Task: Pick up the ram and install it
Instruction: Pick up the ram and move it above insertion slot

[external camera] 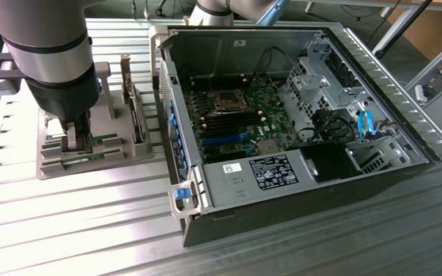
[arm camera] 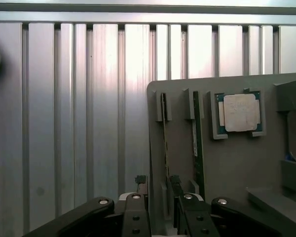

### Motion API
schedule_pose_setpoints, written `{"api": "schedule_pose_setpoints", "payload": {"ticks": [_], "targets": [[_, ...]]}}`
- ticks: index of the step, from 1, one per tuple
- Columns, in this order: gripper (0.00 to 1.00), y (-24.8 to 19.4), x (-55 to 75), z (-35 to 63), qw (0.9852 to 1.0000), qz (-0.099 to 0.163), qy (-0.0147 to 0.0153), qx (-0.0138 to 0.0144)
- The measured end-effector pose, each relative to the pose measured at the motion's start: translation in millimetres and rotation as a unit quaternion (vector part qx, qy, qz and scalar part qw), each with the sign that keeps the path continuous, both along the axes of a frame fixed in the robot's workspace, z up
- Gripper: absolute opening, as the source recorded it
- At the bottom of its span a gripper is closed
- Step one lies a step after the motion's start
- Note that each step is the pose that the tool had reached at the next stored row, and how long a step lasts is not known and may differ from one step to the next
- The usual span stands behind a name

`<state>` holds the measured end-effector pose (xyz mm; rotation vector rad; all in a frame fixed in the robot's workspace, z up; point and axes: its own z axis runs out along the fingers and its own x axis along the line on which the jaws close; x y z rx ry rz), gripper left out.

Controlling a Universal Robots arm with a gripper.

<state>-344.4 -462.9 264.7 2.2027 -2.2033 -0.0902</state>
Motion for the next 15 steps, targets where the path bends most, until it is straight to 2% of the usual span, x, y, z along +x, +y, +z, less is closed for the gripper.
{"api": "schedule_pose_setpoints", "payload": {"ticks": [3,9,12,13,15], "targets": [[0.29,1.5,-0.1,-1.1,1.0,0.0,0.0,-0.0031],[0.29,3.1,-0.2,-3.5,1.0,0.0,0.0,-0.0071],[0.29,6.1,-0.2,-5.2,0.9999,0.001,0.0,-0.0141],[0.29,7.1,-0.2,-5.7,0.9999,0.001,0.0,-0.0152],[0.29,9.2,-0.6,-7.2,0.9999,0.001,0.0,-0.0156]]}}
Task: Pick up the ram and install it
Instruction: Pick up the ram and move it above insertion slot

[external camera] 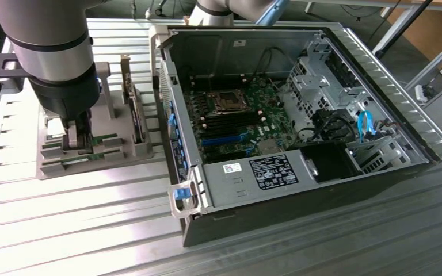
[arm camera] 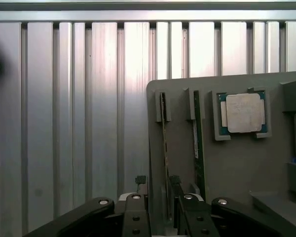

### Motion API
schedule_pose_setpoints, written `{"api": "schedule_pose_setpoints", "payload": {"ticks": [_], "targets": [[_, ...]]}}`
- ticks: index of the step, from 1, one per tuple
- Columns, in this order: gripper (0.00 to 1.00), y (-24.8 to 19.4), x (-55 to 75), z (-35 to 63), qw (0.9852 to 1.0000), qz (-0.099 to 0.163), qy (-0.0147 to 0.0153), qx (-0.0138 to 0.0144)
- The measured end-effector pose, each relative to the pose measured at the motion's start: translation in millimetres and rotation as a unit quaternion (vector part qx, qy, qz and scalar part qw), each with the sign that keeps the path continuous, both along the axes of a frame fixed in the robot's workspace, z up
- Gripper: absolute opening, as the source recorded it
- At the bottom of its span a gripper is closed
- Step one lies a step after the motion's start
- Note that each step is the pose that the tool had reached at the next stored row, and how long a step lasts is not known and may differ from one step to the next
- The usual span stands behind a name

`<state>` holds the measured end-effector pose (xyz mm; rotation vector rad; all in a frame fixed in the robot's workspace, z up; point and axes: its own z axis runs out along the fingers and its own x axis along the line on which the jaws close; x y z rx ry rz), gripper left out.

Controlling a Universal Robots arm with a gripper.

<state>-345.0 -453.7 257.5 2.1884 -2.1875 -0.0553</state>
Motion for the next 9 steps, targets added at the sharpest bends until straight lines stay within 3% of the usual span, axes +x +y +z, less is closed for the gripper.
{"api": "schedule_pose_setpoints", "payload": {"ticks": [2,3,6,9], "targets": [[0.29,0.0,-1.7,-0.5,1.0,0.0,0.0001,0.0003],[0.29,0.0,-2.4,-0.8,1.0,0.0,0.0,0.0029],[0.29,0.0,-3.3,-1.4,0.9999,0.0,0.0,0.0159],[0.29,0.0,-3.6,-2.3,0.9997,0.0,0.0001,0.0251]]}}
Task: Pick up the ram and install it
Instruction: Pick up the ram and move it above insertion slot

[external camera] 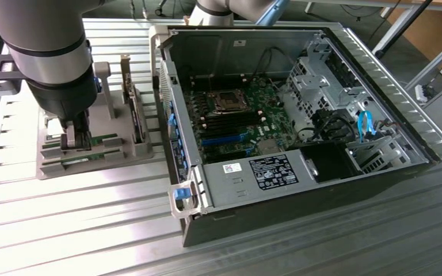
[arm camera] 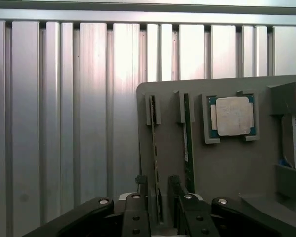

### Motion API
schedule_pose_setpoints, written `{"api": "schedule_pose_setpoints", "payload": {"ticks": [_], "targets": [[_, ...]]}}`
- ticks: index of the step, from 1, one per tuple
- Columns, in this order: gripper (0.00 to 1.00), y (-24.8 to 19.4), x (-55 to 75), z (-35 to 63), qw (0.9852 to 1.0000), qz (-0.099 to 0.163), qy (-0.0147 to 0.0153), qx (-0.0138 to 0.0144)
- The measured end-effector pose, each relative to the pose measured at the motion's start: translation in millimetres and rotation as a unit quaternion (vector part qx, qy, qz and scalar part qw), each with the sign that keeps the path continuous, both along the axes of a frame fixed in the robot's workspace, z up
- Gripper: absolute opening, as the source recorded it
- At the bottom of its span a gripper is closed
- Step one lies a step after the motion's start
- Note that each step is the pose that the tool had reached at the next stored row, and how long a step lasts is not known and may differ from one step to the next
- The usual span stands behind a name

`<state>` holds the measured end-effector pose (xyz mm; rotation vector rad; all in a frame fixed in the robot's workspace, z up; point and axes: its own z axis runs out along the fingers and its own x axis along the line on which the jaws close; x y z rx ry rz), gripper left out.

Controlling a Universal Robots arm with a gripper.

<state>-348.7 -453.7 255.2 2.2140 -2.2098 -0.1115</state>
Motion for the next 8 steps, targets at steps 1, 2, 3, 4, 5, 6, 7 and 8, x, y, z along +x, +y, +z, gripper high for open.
{"api": "schedule_pose_setpoints", "payload": {"ticks": [1,2,3,4,5,6,7,8], "targets": [[0.29,0.0,-0.1,-0.3,1.0,0.0,0.0,0.003],[0.29,-0.1,-0.2,-0.6,1.0,0.0,0.0,0.0041],[0.29,-1.2,-0.4,-0.7,1.0,0.002,-0.0001,0.0041],[0.29,-1.4,-0.5,-0.8,1.0,0.005,0.0,0.0041],[0.29,-1.5,-0.5,-1.2,0.9999,0.015,0.0,0.0041],[0.29,-1.5,-0.5,-1.5,0.9996,0.027,0.0001,0.0041],[0.29,-1.6,-0.5,-1.8,0.9995,0.031,0.0001,0.0041],[0.29,-1.5,-0.4,-2.6,0.9995,0.031,0.0001,0.0041]]}}
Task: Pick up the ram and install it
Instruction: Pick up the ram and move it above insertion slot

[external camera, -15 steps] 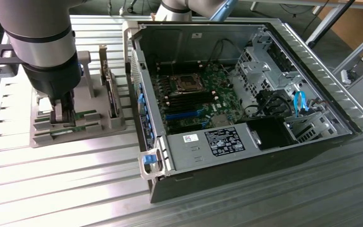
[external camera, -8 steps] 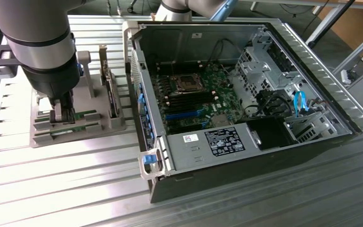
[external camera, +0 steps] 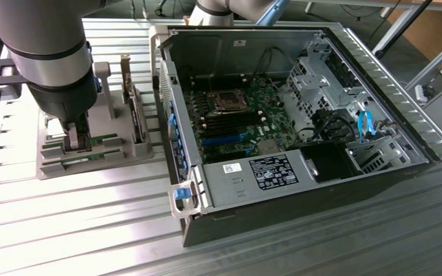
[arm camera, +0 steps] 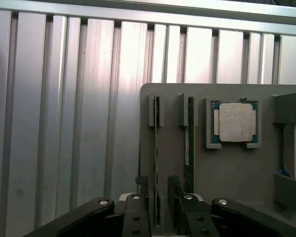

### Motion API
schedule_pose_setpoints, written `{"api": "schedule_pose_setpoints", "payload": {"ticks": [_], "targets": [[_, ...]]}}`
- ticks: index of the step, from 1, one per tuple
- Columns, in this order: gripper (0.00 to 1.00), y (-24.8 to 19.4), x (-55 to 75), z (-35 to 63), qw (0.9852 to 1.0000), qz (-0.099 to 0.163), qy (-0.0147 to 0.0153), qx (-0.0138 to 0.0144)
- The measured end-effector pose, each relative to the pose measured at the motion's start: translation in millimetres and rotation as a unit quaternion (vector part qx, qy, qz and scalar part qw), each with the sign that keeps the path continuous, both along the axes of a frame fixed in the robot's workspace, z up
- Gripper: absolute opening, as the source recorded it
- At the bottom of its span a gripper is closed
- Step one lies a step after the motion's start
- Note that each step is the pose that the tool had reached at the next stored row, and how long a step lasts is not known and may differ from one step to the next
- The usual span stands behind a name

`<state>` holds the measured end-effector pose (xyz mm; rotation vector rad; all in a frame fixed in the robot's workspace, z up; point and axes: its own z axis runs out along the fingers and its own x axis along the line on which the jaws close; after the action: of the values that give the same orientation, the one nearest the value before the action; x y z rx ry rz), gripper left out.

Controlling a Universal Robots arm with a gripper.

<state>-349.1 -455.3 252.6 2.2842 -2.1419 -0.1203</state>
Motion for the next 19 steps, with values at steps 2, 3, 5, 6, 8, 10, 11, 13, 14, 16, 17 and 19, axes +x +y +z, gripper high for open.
{"api": "schedule_pose_setpoints", "payload": {"ticks": [2,3,5,6,8,10,11,13,14,16,17,19], "targets": [[0.29,0.0,0.0,-1.0,1.0,0.0,0.0001,-0.0001],[0.29,0.0,0.0,-1.1,1.0,0.0,0.0001,-0.0001],[0.29,0.0,-0.2,-1.4,0.9999,0.0,-0.0156,0.0],[0.29,0.0,-0.3,-1.5,0.9998,0.0,-0.022,-0.0001],[0.29,0.0,-0.6,-1.7,0.999,0.0,-0.0436,-0.0001],[0.29,0.0,-0.7,-2.0,0.9994,0.0,-0.0359,0.0],[0.29,0.0,-0.6,-2.1,0.9996,0.0,-0.028,0.0],[0.29,0.0,-0.6,-2.1,0.9996,0.0,-0.0279,-0.0001],[0.29,0.0,-1.0,-2.2,0.9996,0.0,-0.0279,-0.0001],[0.29,-0.1,-2.2,-4.1,0.9996,0.0,-0.0279,-0.0001],[0.29,-0.2,-2.6,-5.3,0.9996,0.0,-0.0279,-0.0001],[0.29,-0.3,-3.4,-8.3,0.9996,0.0,-0.0279,-0.0001]]}}
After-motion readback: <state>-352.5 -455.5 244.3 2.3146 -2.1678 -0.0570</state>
